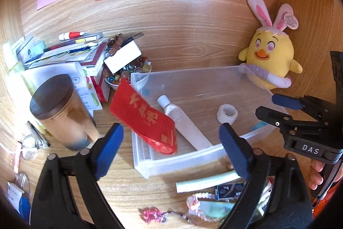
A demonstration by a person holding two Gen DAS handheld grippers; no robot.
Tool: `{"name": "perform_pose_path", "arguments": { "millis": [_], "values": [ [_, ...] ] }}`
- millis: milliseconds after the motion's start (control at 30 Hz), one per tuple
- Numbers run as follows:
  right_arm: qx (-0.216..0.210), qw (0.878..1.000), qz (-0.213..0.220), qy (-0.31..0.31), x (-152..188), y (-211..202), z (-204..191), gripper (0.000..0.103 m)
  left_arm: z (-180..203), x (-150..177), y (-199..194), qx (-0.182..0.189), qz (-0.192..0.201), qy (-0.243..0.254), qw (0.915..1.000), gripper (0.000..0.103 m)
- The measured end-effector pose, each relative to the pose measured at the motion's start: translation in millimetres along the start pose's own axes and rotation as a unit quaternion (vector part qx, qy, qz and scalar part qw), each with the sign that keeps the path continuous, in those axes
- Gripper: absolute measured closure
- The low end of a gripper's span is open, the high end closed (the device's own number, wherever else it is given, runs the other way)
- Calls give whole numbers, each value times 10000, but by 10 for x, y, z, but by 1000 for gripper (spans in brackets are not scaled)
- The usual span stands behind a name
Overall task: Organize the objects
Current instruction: 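Lower the blue tape roll and red packet into the clear bin and release, then grasp the purple-capped black tube with the right gripper while the left gripper grasps the green bottle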
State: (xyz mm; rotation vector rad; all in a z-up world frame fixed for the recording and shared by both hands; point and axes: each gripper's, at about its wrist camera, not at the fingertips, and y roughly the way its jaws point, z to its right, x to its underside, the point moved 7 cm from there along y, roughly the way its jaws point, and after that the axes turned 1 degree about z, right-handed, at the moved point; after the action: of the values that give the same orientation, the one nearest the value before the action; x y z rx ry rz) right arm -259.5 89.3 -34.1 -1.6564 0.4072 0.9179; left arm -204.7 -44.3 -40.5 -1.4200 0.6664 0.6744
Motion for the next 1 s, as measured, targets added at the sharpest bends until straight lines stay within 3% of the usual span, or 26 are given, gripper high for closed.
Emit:
{"name": "perform_pose_path", "arguments": {
  "millis": [233,500,733,1000],
  "values": [
    [-66,9999,147,19,139,-301,-18,28,37,162,-221,4,24,58,10000,6],
    [-225,9994,127,250,456,-571,-9,27,154,453,-407,105,71,97,9999,6],
    [-64,9996,222,165,732,-850,-54,23,273,732,-554,280,29,4,9996,6],
    [-266,9994,-62,190,1170,-944,-235,23,456,966,-684,538,-60,60,9985,6]
  ]
}}
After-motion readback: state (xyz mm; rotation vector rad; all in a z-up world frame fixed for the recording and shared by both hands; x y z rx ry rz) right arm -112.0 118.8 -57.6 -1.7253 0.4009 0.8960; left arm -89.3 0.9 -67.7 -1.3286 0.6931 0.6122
